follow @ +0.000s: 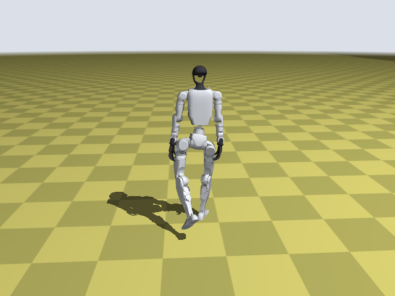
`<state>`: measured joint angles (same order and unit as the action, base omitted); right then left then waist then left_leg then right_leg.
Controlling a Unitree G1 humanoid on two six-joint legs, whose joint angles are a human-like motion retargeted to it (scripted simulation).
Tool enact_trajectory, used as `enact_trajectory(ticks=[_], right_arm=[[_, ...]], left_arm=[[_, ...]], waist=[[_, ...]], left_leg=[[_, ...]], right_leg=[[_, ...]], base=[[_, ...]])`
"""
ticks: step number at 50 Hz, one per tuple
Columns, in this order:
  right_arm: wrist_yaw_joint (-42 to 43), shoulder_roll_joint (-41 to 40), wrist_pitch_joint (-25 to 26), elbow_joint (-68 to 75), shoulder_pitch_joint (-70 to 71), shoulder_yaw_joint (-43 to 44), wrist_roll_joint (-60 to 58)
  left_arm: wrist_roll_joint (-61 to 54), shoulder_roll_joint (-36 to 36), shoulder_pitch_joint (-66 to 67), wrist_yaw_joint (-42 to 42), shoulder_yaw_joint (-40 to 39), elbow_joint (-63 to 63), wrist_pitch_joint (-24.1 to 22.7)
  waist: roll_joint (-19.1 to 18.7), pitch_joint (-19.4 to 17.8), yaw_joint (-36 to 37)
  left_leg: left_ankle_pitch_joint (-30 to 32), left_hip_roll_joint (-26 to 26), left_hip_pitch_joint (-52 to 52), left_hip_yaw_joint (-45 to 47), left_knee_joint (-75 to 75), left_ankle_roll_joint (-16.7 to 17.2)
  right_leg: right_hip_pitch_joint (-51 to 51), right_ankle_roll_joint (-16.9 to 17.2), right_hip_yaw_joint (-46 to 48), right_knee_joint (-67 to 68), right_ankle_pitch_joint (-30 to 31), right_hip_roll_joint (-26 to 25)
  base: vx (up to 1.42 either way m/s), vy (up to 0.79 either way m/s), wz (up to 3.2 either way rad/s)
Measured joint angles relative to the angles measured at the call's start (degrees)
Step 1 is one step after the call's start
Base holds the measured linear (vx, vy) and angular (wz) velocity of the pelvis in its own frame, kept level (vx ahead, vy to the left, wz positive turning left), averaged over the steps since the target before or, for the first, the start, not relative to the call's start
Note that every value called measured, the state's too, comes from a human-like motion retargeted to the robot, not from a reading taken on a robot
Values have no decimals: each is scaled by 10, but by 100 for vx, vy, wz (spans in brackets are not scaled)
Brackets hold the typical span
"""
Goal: Walk run
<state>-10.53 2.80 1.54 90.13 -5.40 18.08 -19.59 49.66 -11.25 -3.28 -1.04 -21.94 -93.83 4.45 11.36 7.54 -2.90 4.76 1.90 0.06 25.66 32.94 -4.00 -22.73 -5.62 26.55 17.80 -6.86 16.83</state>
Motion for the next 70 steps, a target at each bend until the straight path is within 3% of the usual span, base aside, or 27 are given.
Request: enact_trajectory(ticks=[3, 7, 15, 20, 25, 28, 30, 33, 35, 37, 40, 44, 48, 52, 57, 59, 63, 65, 70], right_arm=[[-21, 17, 1, -30, 22, -15, -2], [-11, 39, 2, -48, 70, -30, -4], [-11, 56, 1, -74, 159, -19, 9], [-27, 51, -5, -78, 199, -22, 24], [-44, 41, -11, -78, 196, -57, 7], [-32, 39, -17, -66, 167, -61, -34], [-15, 29, -20, -56, 142, -66, -59], [-31, 26, -23, -49, 103, -76, -53], [-39, 27, -29, -51, 85, -72, -41], [-20, 23, -37, -53, 71, -63, -23], [14, 16, -49, -49, 53, -39, 13], [11, 13, -46, -37, 23, -8, 33], [0, 9, -28, -13, 6, 6, 28], [0, 5, -22, 10, -2, 17, 23], [-1, 7, -13, 22, 3, 19, 16], [-3, 8, -8, 24, 11, 15, 15], [7, 4, -1, 24, 30, 6, 23], [2, 6, -4, 16, 41, -2, 31], [5, 17, -7, -18, 88, -22, 27]], left_arm=[[17, 6, 25, -9, -20, -29, 20], [18, 19, 60, -13, -49, -36, 41], [19, 44, 83, -28, -50, -36, 56], [46, 51, 55, -43, -37, -36, 39], [56, 42, 31, -59, -26, -20, 27], [55, 37, 27, -57, -23, -13, 23], [44, 31, 24, -56, -29, -9, 22], [24, 22, 18, -69, -25, 2, 18], [11, 11, 7, -79, -19, 9, 10], [2, -2, -8, -78, -11, 18, 4], [-3, -28, -38, -66, 16, 28, -10], [6, -52, -76, -71, 51, 48, -32], [3, -70, -107, -87, 70, 79, -58], [-6, -71, -120, -87, 82, 100, -82], [1, -52, -97, -87, 78, 94, -80], [20, -47, -74, -88, 67, 84, -69], [51, -21, -15, -52, 31, 40, -32], [49, -13, 3, -37, 24, 9, -6], [51, 7, 32, -38, -10, -32, 34]], waist=[[21, -7, 5], [4, -20, 26], [-57, -38, 92], [-56, -47, 134], [-58, -37, 142], [-61, -28, 171], [-67, -20, 166], [-100, -11, 151], [-121, -18, 145], [-128, -27, 128], [-117, -30, 93], [-95, -29, 55], [-69, -39, 16], [-67, -34, -3], [-61, -20, 0], [-57, -16, -14], [-27, -3, -15], [-5, -1, -8], [12, -13, 16]], left_leg=[[-68, -40, -53, 54, 124, -26], [-89, -64, -138, 65, 159, -11], [-135, -38, -265, 31, -97, 15], [-111, -5, -322, -3, -229, 50], [-105, -14, -320, 30, -191, 11], [-105, -29, -319, -21, -141, 8], [-142, -34, -310, -71, -109, 4], [-173, -78, -238, -25, -134, -7], [-195, -90, -204, -39, -137, -6], [-206, -86, -171, -43, -154, -3], [-208, -56, -128, -26, -202, -10], [-216, -12, -82, -44, -245, -11], [-233, 31, -32, -80, -271, -9], [-254, 29, 7, -98, -277, 4], [-239, 29, 47, -96, -257, 26], [-184, 24, 57, -91, -230, 36], [-9, -1, 40, -1, -98, 32], [29, -13, 1, 26, 16, 18], [-57, -74, -107, 88, 175, 0]], right_leg=[[53, 16, 23, -21, -13, 19], [127, 23, 49, -80, -16, -30], [246, 44, 59, -161, -33, -139], [290, 82, 34, -171, -34, -141], [321, 119, 4, -147, -13, -140], [330, 134, -41, -104, 60, -134], [318, 119, -59, -50, 148, -129], [277, 88, -40, 96, 259, -127], [236, 52, -18, 210, 242, -106], [176, 26, -3, 306, 166, -72], [87, 21, 28, 358, 108, -26], [-4, 36, 50, 259, 52, -13], [-71, 43, -9, 53, 44, -41], [-113, 43, -55, -58, 35, -71], [-105, -10, 14, 5, 77, -42], [-110, -24, -39, 51, 49, -42], [-37, -5, -22, 42, 0, 0], [1, 11, -13, 26, -11, 26], [86, 26, 26, -27, -31, 24]], base=[[80, -29, 40], [49, -17, -11], [63, -14, -44], [62, -2, -62], [73, 5, -48], [103, 12, -95], [80, 4, -58], [96, 16, -33], [76, 15, -55], [71, 10, -21], [48, 0, 49], [68, -4, 84], [72, -15, 98], [66, -21, 81], [83, -29, 42], [86, -28, 86], [84, -25, 47], [71, -21, 42], [70, -21, 34]])
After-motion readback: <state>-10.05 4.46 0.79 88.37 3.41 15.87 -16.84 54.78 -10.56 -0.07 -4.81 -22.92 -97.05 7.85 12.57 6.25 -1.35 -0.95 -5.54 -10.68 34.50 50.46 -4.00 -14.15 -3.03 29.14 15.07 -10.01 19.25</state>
